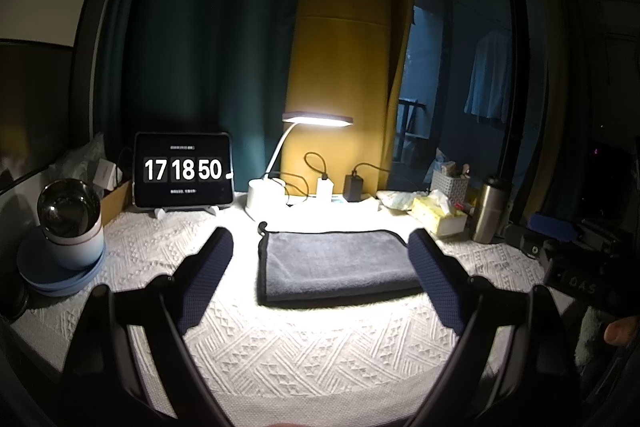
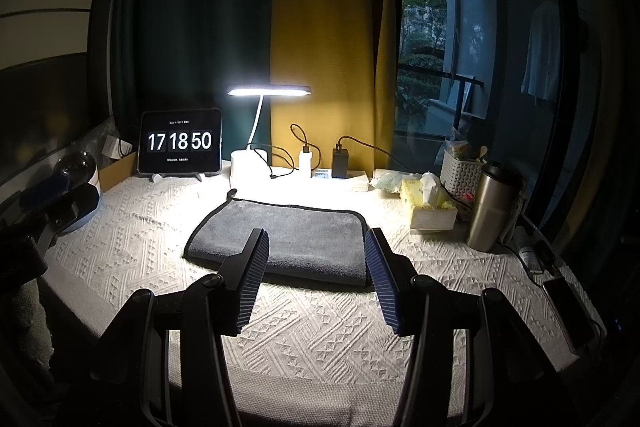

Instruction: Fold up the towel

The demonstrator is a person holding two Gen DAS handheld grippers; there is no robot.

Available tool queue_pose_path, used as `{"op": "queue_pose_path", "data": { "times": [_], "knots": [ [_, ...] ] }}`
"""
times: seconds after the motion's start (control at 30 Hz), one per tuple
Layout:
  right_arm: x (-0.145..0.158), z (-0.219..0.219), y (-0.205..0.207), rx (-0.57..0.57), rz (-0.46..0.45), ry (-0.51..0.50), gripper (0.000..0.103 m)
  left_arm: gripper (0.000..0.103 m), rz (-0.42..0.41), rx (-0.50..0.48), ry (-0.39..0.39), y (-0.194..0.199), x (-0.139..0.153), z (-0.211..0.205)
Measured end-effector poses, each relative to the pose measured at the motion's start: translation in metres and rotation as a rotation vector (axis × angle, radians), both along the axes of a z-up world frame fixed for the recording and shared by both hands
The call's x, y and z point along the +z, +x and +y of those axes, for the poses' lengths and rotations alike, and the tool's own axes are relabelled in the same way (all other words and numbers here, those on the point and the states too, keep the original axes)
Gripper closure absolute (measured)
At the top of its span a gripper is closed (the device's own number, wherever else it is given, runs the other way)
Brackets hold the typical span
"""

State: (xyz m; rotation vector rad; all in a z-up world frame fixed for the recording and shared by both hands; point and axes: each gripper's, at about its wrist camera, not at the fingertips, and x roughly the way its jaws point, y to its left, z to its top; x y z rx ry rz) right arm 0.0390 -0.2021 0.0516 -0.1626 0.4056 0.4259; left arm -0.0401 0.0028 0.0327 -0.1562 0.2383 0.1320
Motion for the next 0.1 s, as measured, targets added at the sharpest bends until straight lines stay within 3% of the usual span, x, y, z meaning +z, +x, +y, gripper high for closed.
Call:
{"op": "queue_pose_path", "data": {
  "times": [0.1],
  "knots": [
    [-0.0008,0.0015,0.0001,0.002,0.002,0.0,0.05,0.013,-0.013,-0.012,0.007,-0.0012,0.001,-0.0015]
  ]
}}
